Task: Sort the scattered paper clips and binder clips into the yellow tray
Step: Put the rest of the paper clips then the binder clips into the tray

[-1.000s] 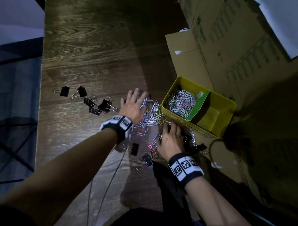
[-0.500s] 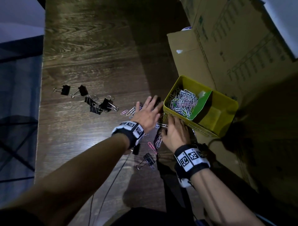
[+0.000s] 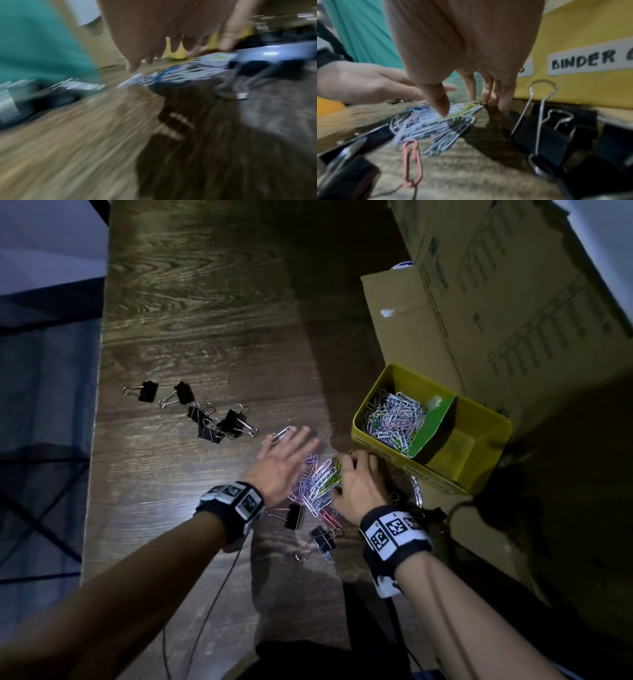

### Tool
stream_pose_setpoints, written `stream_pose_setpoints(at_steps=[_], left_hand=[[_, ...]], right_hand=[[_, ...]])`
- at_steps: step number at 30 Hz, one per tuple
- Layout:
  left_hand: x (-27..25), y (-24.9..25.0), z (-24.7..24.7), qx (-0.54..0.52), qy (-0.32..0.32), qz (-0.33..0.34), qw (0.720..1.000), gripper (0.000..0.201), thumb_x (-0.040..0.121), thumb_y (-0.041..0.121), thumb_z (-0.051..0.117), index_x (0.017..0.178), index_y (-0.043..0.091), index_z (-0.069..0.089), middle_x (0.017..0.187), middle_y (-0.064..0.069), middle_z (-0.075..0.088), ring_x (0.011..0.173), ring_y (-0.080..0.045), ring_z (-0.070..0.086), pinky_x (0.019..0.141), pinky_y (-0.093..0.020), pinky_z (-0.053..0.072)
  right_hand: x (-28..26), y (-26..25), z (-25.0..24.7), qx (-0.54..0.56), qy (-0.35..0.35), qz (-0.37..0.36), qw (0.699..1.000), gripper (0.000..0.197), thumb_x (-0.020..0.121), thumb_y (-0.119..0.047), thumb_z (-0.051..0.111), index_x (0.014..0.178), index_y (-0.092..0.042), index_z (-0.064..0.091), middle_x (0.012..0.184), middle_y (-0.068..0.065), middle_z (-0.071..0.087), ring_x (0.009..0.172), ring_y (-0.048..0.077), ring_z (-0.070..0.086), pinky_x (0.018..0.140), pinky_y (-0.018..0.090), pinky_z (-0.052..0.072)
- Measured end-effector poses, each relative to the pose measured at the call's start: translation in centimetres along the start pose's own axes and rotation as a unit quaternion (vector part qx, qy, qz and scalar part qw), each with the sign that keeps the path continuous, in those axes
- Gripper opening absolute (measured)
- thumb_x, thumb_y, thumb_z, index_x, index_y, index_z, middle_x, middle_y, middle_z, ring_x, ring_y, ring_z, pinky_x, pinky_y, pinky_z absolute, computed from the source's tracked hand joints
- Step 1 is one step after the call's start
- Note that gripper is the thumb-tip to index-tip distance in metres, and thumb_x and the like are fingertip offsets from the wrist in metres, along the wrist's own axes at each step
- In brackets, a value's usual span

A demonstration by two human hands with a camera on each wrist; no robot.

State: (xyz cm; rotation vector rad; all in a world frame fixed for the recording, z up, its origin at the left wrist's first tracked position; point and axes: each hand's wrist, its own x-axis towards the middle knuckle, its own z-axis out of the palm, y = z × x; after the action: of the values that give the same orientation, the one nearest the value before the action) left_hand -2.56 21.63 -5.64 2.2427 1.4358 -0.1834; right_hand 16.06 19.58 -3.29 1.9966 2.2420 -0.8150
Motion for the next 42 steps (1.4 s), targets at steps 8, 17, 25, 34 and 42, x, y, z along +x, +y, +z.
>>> stream_pose_setpoints(at_steps=[8, 17, 25, 34, 42], left_hand=[[0.0, -1.2, 0.5, 0.016, -0.041, -0.054, 0.998, 0.056, 0.098, 0.040, 0.021, 0.146, 0.024, -0.003, 0.156, -0.005, -0.012, 0.141, -0.018, -0.015, 0.117, -0.044, -0.003], [-7.4, 0.9, 4.9, 0.005, 0.005, -0.013, 1.000, 0.077, 0.088, 0.065, 0.023, 0.147, 0.026, -0.006, 0.156, -0.004, -0.009, 0.143, -0.016, -0.010, 0.114, -0.053, 0.005], [-7.3, 0.4, 2.1, -0.099, 0.072, -0.021, 0.992, 0.080, 0.085, 0.065, 0.037, 0.147, 0.019, 0.015, 0.154, -0.009, 0.020, 0.140, -0.025, 0.022, 0.115, -0.046, 0.013], [-0.4, 2.4, 0.6, 0.017, 0.001, -0.095, 0.995, 0.064, 0.095, 0.049, 0.033, 0.147, 0.017, 0.011, 0.155, -0.015, 0.007, 0.143, -0.032, 0.006, 0.115, -0.043, 0.010], [-4.7, -0.3, 2.0, -0.020, 0.045, 0.062, 0.997, 0.049, 0.095, 0.045, 0.029, 0.140, 0.025, 0.031, 0.146, -0.012, 0.032, 0.128, -0.027, 0.040, 0.100, -0.042, 0.043]], right_hand=[[0.1, -0.4, 0.8, -0.027, -0.049, 0.027, 0.998, 0.107, 0.063, -0.067, 0.069, 0.143, -0.015, 0.022, 0.139, 0.015, 0.025, 0.125, 0.029, 0.026, 0.104, 0.041, 0.031], [-5.0, -0.4, 2.7, 0.000, 0.026, 0.001, 1.000, 0.108, 0.064, -0.046, 0.079, 0.146, -0.018, 0.015, 0.144, 0.014, 0.024, 0.130, 0.029, 0.026, 0.108, 0.046, 0.031], [-4.6, -0.4, 1.8, 0.019, -0.018, 0.032, 0.999, 0.120, 0.063, -0.045, 0.081, 0.147, -0.012, 0.003, 0.147, 0.018, 0.015, 0.133, 0.030, 0.019, 0.111, 0.040, 0.024], [-1.5, -2.5, 0.7, -0.038, -0.080, 0.065, 0.994, 0.127, 0.058, -0.054, 0.081, 0.146, -0.001, 0.006, 0.138, 0.021, 0.024, 0.127, 0.033, 0.025, 0.110, 0.038, 0.024], [-2.5, -1.7, 1.8, 0.027, -0.050, 0.018, 0.998, 0.110, 0.066, -0.041, 0.081, 0.146, -0.006, 0.014, 0.138, 0.016, 0.024, 0.127, 0.029, 0.025, 0.108, 0.035, 0.029]])
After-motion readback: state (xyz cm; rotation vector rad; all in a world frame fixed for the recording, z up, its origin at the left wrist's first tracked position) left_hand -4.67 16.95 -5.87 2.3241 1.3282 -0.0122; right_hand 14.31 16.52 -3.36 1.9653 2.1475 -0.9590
